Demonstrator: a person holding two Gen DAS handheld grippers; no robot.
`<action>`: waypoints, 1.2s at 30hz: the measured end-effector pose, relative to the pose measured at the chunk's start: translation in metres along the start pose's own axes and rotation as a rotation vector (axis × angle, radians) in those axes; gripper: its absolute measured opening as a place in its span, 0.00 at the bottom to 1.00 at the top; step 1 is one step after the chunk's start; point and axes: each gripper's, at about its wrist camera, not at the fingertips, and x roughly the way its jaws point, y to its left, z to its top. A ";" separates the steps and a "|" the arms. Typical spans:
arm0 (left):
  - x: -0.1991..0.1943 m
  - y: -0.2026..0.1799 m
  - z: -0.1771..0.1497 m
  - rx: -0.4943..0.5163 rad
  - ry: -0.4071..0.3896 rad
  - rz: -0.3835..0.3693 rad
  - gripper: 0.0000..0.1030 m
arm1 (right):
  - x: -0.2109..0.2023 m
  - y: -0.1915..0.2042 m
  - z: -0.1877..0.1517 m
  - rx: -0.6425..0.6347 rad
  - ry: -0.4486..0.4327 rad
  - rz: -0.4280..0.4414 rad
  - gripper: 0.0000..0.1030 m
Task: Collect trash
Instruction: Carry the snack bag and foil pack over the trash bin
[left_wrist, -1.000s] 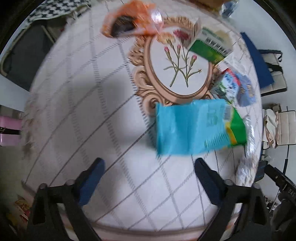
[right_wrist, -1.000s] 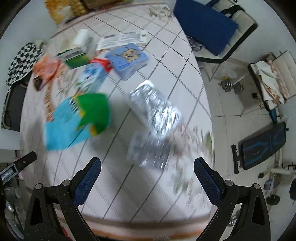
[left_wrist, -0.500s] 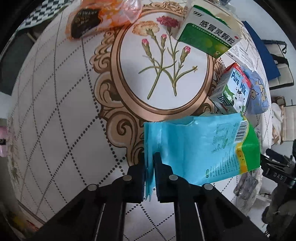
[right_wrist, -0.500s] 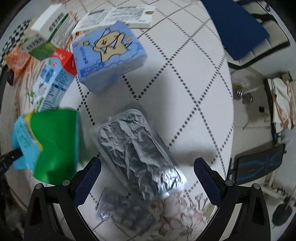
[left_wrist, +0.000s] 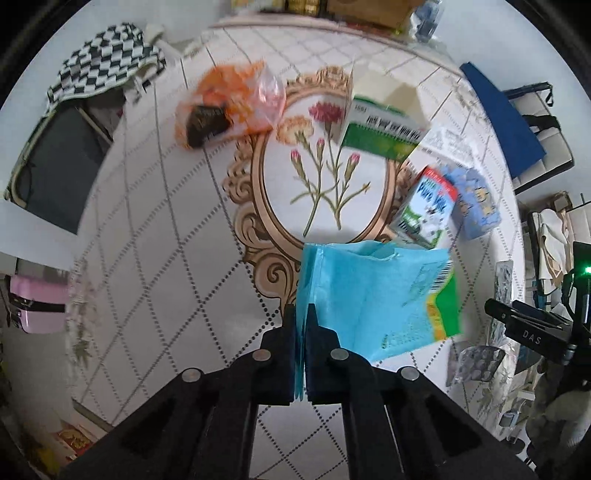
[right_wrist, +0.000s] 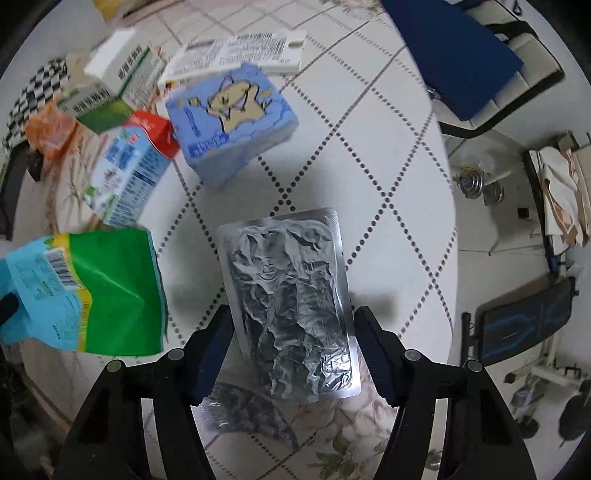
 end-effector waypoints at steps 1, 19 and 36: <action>-0.004 -0.003 0.000 0.005 -0.010 -0.002 0.01 | -0.007 -0.001 -0.002 0.011 -0.010 0.008 0.66; -0.125 0.040 -0.067 0.058 -0.221 -0.035 0.00 | -0.149 0.030 -0.098 0.118 -0.290 0.011 0.66; -0.124 0.165 -0.274 0.122 -0.058 -0.009 0.00 | -0.128 0.154 -0.403 0.212 -0.137 0.102 0.66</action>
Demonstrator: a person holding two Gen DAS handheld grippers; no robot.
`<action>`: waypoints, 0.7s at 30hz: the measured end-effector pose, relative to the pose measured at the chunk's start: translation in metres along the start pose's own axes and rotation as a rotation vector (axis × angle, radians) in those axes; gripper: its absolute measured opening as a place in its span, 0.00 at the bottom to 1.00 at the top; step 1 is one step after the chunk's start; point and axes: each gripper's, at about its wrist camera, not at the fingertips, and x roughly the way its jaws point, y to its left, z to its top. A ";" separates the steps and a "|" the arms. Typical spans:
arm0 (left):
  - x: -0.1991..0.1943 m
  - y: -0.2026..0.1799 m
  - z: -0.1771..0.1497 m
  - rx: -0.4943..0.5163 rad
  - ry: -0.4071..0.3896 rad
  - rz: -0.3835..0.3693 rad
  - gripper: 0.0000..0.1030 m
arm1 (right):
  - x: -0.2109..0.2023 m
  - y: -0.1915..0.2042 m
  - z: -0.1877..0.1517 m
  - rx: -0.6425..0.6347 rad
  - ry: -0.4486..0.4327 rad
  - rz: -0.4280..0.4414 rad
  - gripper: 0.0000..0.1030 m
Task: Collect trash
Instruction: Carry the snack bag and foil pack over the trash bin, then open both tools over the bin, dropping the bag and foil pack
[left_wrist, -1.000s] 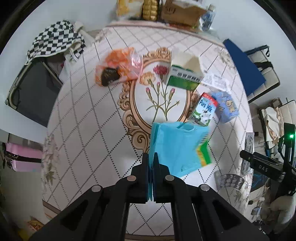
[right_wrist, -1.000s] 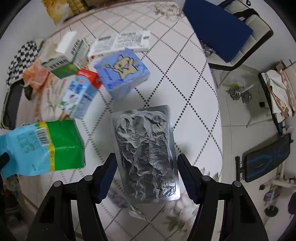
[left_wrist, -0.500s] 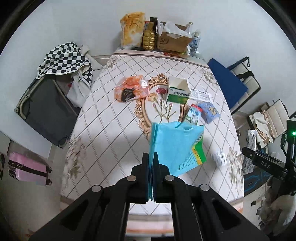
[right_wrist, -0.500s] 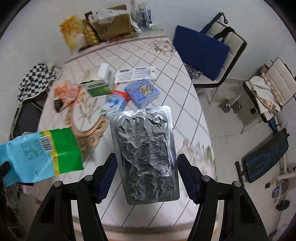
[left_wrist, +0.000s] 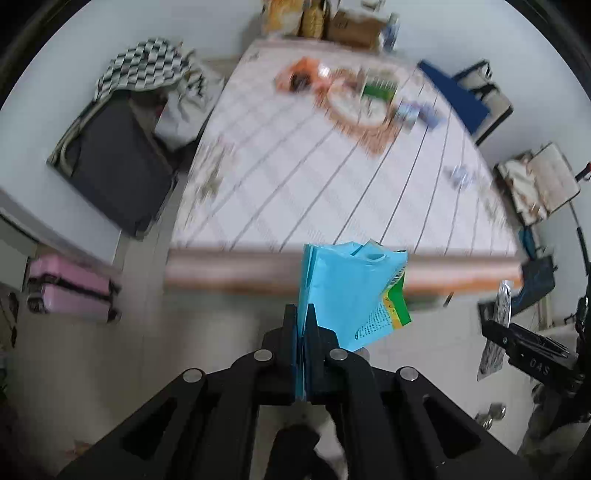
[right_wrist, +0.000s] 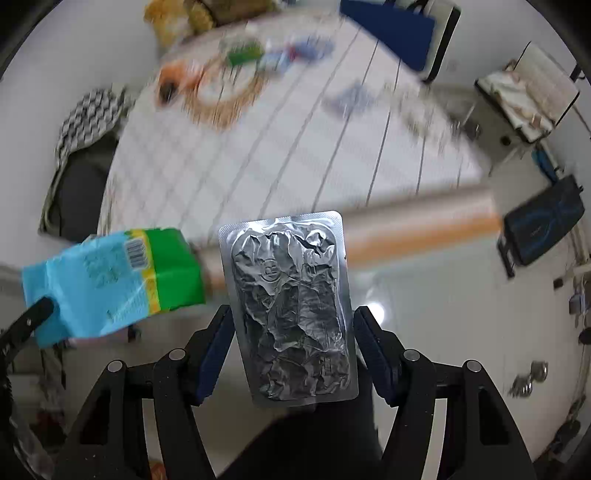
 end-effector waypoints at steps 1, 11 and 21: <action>0.007 0.005 -0.014 -0.003 0.024 0.008 0.00 | 0.007 0.002 -0.016 -0.005 0.024 0.005 0.66; 0.145 0.030 -0.103 -0.114 0.260 0.058 0.00 | 0.133 0.006 -0.120 -0.067 0.272 -0.003 0.66; 0.370 0.021 -0.146 -0.203 0.394 -0.039 0.03 | 0.322 -0.030 -0.144 -0.034 0.354 -0.013 0.66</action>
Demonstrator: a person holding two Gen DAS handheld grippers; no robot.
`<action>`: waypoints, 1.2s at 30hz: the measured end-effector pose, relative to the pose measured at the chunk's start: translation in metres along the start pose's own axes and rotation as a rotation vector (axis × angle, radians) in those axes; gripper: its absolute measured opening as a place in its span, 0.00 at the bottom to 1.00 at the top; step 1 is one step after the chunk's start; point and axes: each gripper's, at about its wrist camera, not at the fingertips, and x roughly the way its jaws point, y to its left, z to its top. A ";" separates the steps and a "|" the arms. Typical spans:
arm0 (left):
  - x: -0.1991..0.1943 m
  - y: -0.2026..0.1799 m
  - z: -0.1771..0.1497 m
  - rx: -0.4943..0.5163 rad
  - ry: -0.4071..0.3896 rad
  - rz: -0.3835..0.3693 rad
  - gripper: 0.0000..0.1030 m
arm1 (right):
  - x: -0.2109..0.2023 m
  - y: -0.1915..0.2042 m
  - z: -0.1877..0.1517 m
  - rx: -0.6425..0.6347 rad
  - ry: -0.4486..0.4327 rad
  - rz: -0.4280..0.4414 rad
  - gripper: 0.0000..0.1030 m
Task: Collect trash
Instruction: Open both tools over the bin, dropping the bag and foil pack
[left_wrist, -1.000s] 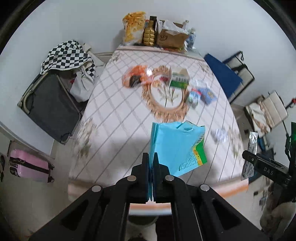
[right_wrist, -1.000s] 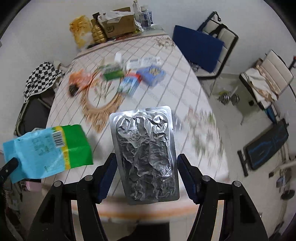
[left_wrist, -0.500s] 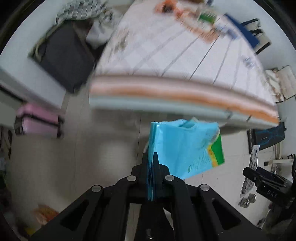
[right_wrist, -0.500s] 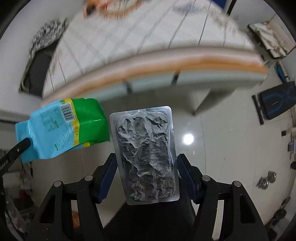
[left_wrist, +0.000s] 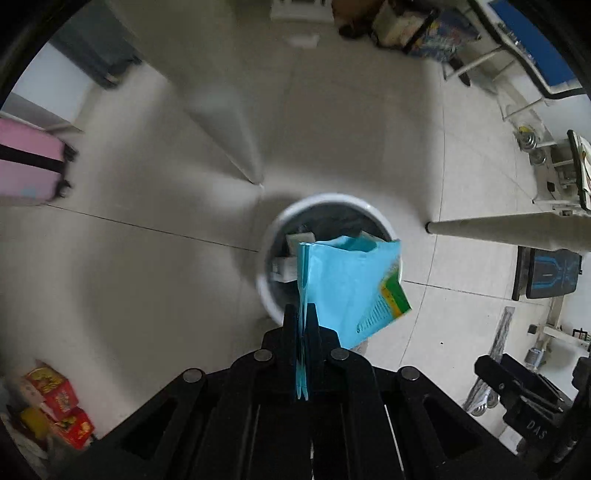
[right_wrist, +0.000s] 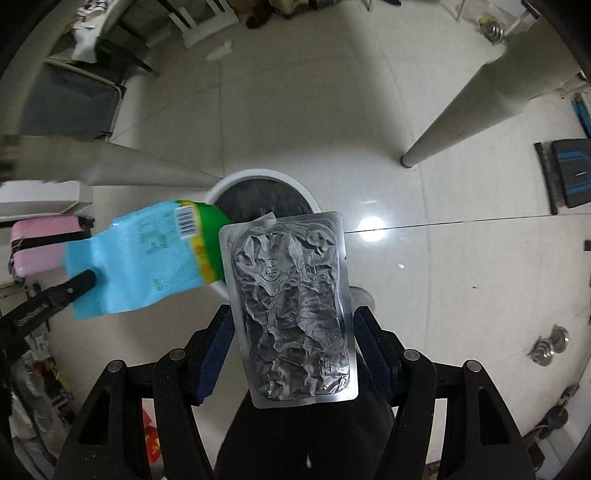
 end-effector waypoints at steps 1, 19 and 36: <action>0.015 -0.001 0.004 0.001 0.007 -0.012 0.03 | 0.016 -0.003 0.005 0.001 0.005 0.001 0.66; 0.067 0.018 0.002 0.057 -0.022 0.057 0.91 | 0.171 -0.018 0.036 0.070 0.056 0.198 0.98; -0.035 -0.003 -0.038 0.097 -0.111 0.162 0.90 | 0.062 0.012 0.010 -0.118 -0.054 -0.096 0.98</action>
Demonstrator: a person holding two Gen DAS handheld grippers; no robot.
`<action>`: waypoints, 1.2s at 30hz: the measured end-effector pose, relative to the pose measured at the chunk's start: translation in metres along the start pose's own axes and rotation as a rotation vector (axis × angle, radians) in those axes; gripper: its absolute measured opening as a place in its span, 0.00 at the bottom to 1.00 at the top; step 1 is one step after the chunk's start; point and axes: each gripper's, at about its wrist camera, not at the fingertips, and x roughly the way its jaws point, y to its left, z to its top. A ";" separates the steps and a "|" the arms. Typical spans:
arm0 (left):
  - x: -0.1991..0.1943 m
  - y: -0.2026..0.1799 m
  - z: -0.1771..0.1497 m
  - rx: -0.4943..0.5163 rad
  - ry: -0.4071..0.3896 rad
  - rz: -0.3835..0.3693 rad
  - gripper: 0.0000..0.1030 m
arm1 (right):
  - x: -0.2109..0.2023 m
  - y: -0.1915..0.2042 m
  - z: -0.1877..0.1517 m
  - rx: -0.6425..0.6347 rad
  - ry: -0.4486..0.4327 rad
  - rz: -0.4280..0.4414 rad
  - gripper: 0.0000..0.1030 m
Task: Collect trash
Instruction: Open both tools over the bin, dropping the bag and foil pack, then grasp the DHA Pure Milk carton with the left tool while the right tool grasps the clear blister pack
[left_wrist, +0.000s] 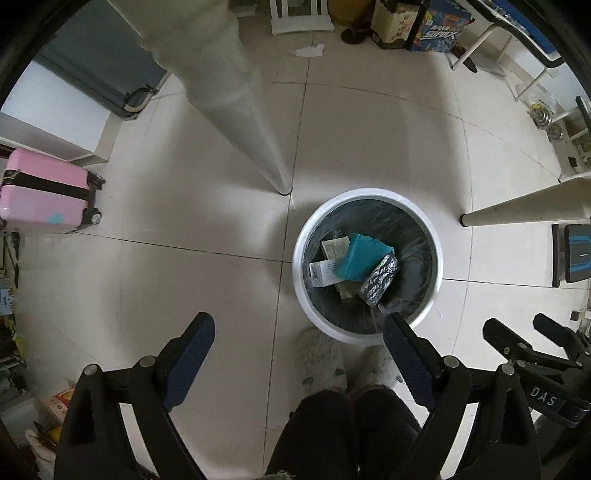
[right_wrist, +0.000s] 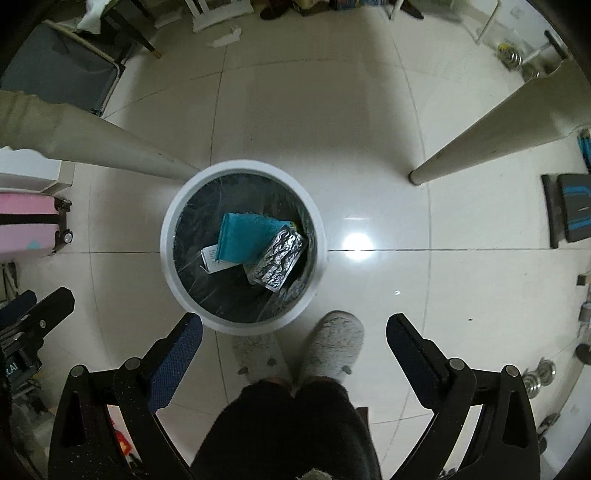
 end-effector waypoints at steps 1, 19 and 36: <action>-0.008 0.001 -0.001 -0.001 -0.004 -0.005 0.91 | -0.009 0.002 -0.002 -0.006 -0.006 -0.003 0.98; -0.185 0.006 -0.030 0.044 -0.063 -0.052 0.90 | -0.231 0.014 -0.045 -0.050 -0.085 0.023 0.98; -0.332 -0.035 0.069 0.080 -0.332 0.013 1.00 | -0.441 -0.006 0.039 0.008 -0.239 0.052 0.98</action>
